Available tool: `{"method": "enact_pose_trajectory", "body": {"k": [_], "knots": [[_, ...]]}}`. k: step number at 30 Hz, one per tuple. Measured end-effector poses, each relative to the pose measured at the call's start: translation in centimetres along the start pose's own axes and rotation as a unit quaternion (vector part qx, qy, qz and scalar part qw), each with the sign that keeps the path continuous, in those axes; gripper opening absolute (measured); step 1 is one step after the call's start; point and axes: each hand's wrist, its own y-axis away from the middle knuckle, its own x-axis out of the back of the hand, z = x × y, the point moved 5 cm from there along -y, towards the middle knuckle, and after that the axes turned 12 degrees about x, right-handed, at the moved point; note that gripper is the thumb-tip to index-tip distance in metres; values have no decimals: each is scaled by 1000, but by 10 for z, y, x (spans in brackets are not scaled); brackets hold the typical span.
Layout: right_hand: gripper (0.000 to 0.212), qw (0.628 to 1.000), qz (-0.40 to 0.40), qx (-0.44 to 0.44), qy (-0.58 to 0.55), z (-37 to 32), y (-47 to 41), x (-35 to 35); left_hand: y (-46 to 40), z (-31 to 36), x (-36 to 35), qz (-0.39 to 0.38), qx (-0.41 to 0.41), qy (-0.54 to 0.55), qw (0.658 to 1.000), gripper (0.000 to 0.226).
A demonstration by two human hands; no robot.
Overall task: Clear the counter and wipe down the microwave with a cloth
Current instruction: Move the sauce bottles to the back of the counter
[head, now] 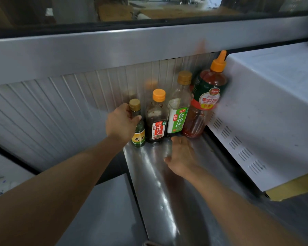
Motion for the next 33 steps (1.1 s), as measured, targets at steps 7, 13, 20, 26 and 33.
{"method": "enact_pose_trajectory", "body": {"k": [7,13,20,26,33], "knots": [[74,1000,-5,8,-5,-1,12,2,5,-4,-1,-32,-1,-27,999,35],[76,1000,-12,12,6,-3,26,9,26,-25,-8,-86,37,-70,993,61],[85,999,-17,22,17,-9,48,21,75,-30,-14,-187,-18,-237,953,81],[87,999,-11,28,40,-15,89,41,127,-24,-7,-237,-70,-299,922,82],[81,999,-10,-14,33,-22,154,60,183,-18,9,-285,-106,-315,899,85]]}}
